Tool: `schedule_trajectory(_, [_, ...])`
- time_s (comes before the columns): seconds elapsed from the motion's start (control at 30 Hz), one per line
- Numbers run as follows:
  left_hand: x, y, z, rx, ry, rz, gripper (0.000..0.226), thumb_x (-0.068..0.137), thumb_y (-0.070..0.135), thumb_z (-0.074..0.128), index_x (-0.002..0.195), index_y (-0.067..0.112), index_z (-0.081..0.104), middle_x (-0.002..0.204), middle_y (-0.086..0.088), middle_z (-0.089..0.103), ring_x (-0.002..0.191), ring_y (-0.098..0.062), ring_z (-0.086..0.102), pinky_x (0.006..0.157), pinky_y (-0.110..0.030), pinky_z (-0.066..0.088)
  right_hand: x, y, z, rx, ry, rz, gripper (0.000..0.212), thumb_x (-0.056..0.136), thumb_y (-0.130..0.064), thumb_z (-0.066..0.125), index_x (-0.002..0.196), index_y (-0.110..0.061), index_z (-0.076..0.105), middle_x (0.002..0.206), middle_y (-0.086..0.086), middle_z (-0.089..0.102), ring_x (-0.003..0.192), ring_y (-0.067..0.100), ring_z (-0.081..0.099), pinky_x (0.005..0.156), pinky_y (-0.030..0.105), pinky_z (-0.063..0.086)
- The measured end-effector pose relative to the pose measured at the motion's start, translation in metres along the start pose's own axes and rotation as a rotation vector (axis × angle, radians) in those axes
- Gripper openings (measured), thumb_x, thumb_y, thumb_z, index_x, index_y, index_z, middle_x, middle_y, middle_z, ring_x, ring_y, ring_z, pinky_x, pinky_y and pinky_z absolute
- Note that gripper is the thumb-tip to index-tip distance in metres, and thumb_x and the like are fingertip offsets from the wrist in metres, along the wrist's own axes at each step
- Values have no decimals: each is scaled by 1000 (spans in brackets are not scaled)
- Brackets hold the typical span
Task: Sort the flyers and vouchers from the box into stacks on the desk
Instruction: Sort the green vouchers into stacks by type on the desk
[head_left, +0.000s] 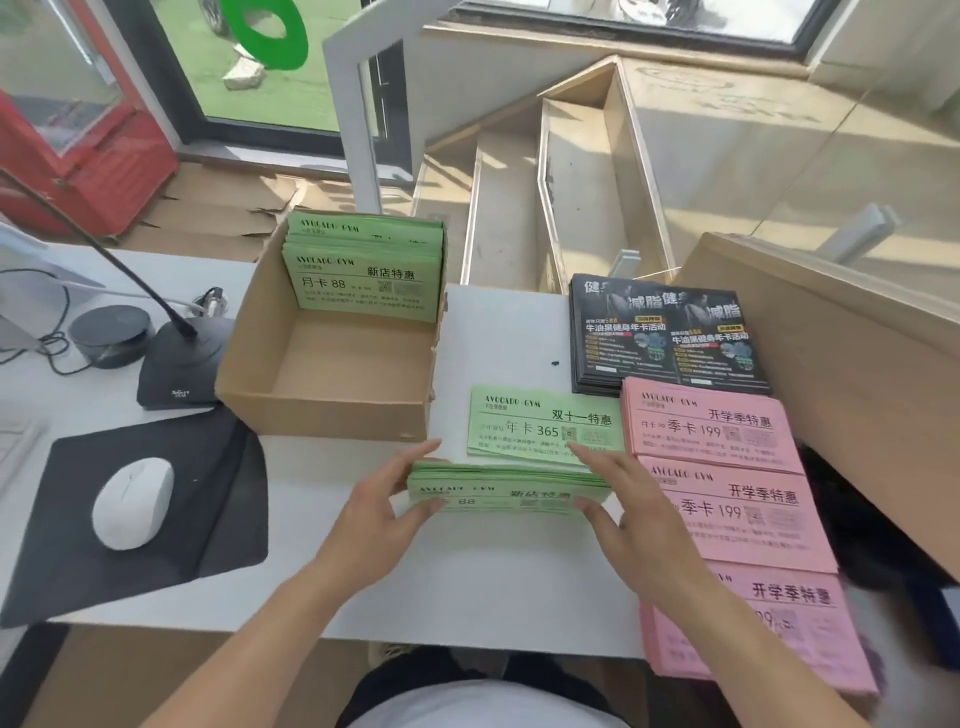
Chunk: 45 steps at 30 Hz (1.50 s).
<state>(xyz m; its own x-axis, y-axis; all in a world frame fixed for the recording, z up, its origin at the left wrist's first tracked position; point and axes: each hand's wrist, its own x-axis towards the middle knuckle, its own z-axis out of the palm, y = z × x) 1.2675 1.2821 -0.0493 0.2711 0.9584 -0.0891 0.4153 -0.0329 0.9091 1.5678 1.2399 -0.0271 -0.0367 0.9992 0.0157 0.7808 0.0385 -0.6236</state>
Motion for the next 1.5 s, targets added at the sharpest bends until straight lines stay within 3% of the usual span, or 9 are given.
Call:
schedule_trajectory(0.17, [-8, -2, 23, -188, 149, -153, 47, 96, 5, 64, 131, 35, 54, 113, 19, 72, 110, -6, 66, 93, -19, 52, 0, 2, 5, 55, -115, 204, 70, 101, -26, 56, 146, -62, 17, 113, -21, 58, 106, 6, 59, 91, 32, 52])
schedule_trajectory(0.37, [8, 24, 38, -179, 178, -127, 58, 100, 10, 59, 144, 43, 39, 112, 18, 72, 103, -2, 68, 85, -20, 55, 14, 5, -2, 213, 89, 321, 75, 98, -18, 62, 149, -52, 20, 106, -14, 62, 83, 5, 66, 72, 39, 59])
schedule_trajectory(0.6, [80, 51, 56, 184, 126, -99, 73, 102, 9, 52, 158, 37, 16, 124, 0, 56, 97, -7, 52, 88, -25, 41, 65, 0, -9, -80, 158, 250, 69, 98, -12, 53, 154, -35, 20, 138, -2, 46, 99, 26, 60, 83, 45, 52])
schedule_trajectory(0.67, [91, 49, 58, 237, 99, -138, 77, 99, 8, 55, 160, 27, 12, 137, -5, 51, 111, -15, 47, 94, -25, 37, 74, -1, -6, -195, 95, 257, 70, 97, -9, 49, 156, -30, 19, 137, 2, 42, 93, 26, 58, 78, 43, 51])
schedule_trajectory(0.73, [95, 42, 59, 254, 79, -206, 87, 96, 14, 64, 161, 21, 6, 151, -5, 38, 135, -20, 39, 109, -30, 33, 79, 1, -1, -309, 55, 295, 76, 93, -5, 52, 157, -24, 18, 146, 6, 34, 113, 26, 53, 93, 40, 49])
schedule_trajectory(0.83, [93, 28, 61, 203, 36, -280, 93, 91, 18, 70, 160, 20, 9, 154, -2, 35, 141, -19, 39, 118, -32, 30, 76, 0, 7, -423, -15, 258, 74, 89, -7, 56, 155, -24, 26, 154, 6, 29, 136, 24, 37, 110, 36, 35])
schedule_trajectory(0.93, [94, 20, 62, 96, 51, -318, 89, 89, 16, 70, 158, 25, 16, 152, 1, 45, 135, -16, 48, 115, -38, 38, 69, -3, 20, -456, -130, 140, 66, 89, -12, 55, 150, -28, 37, 150, -1, 38, 132, 21, 38, 108, 34, 33])
schedule_trajectory(1.23, [100, 38, 70, 36, -30, -342, 78, 94, 15, 62, 158, 29, 20, 147, 3, 47, 112, -9, 46, 90, -21, 36, 66, 1, 30, -485, -190, 174, 58, 85, -10, 50, 140, -28, 47, 138, -4, 46, 127, 22, 41, 100, 35, 36])
schedule_trajectory(1.5, [98, 33, 70, 128, -66, -289, 73, 93, 19, 63, 156, 24, 26, 163, 2, 28, 149, -16, 26, 121, -33, 24, 67, 0, 29, -469, -173, 175, 50, 92, -22, 51, 141, -28, 48, 140, -4, 46, 128, 21, 41, 102, 36, 38])
